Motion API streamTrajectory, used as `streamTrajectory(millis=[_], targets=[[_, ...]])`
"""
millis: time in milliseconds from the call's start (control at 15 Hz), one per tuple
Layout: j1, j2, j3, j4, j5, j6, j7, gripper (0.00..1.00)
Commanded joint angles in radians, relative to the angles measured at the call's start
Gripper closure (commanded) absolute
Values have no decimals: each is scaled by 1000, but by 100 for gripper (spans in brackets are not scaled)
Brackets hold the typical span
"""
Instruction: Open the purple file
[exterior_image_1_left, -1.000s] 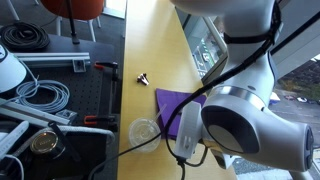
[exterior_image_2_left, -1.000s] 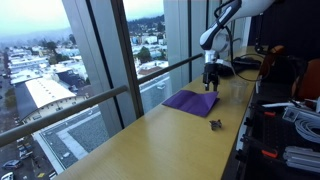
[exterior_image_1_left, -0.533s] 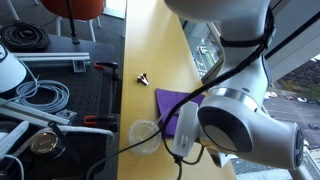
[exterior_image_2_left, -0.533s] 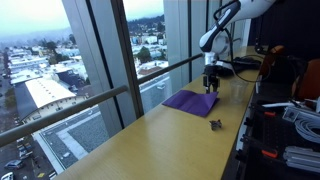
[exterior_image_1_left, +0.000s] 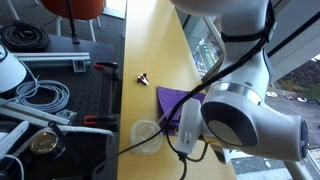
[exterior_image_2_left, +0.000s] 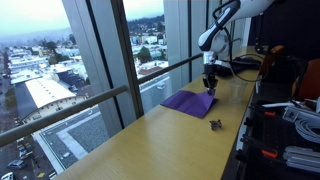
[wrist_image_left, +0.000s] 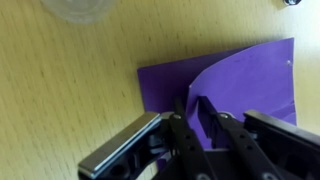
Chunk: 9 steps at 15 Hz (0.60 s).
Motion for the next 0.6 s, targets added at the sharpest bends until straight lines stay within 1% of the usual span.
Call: streamTrajectory(millis=[0,333,533], targets=[[43,-70,-9,-27,-87,24,53,100],[107,-149,-26,-45,-213,66,129,100],[150,-200,-45,-80,-300,108,194,100]])
